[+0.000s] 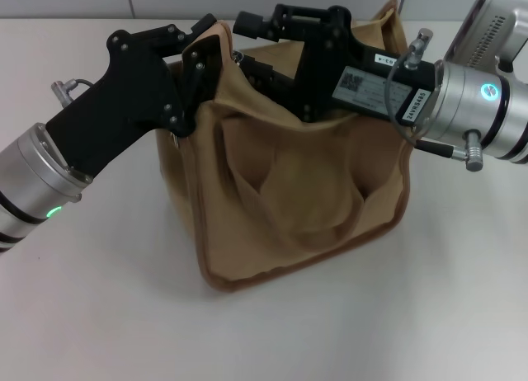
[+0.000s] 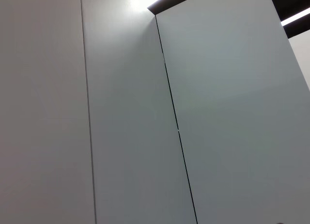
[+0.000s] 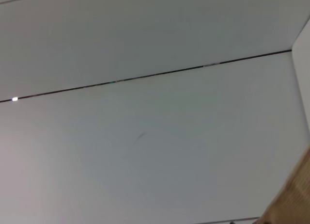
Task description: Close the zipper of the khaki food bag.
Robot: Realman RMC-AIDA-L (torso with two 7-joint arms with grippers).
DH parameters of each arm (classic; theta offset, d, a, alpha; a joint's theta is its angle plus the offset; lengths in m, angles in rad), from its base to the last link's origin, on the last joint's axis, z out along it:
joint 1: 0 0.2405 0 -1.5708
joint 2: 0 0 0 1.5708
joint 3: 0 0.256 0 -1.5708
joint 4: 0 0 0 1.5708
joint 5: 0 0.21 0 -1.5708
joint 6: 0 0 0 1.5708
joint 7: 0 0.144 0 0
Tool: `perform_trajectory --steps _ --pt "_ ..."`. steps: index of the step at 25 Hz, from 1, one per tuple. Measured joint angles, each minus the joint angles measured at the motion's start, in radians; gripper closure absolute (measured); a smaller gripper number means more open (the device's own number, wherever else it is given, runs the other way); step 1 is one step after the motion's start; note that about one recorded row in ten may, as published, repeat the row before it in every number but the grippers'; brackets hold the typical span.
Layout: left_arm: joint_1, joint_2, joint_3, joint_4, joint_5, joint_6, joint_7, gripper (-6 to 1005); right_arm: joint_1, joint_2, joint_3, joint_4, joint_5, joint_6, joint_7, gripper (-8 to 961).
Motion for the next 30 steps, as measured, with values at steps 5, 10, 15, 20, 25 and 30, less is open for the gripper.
perform_trajectory --steps 5,10,15,20,25,30 --pt "-0.006 0.000 -0.015 0.001 0.000 0.000 0.000 974 -0.028 -0.003 -0.001 0.002 0.000 0.004 0.009 500" --pt "-0.026 0.000 -0.024 0.006 0.001 0.000 -0.013 974 -0.049 -0.004 0.004 -0.001 0.002 0.004 0.010 500" --pt "-0.048 0.000 -0.019 0.002 0.000 -0.004 -0.020 974 -0.045 -0.004 0.008 -0.002 0.002 -0.001 0.003 499" --pt "-0.062 0.000 -0.017 -0.002 0.005 -0.020 -0.038 974 -0.041 -0.004 0.011 -0.015 0.002 -0.001 0.000 499" --pt "-0.059 0.000 -0.020 -0.012 0.002 -0.026 -0.032 974 -0.035 -0.003 0.011 -0.016 0.004 -0.021 -0.002 500" --pt "-0.055 0.000 -0.022 -0.012 0.001 -0.025 -0.032 974 -0.032 -0.001 0.011 -0.027 0.018 -0.037 -0.007 501"
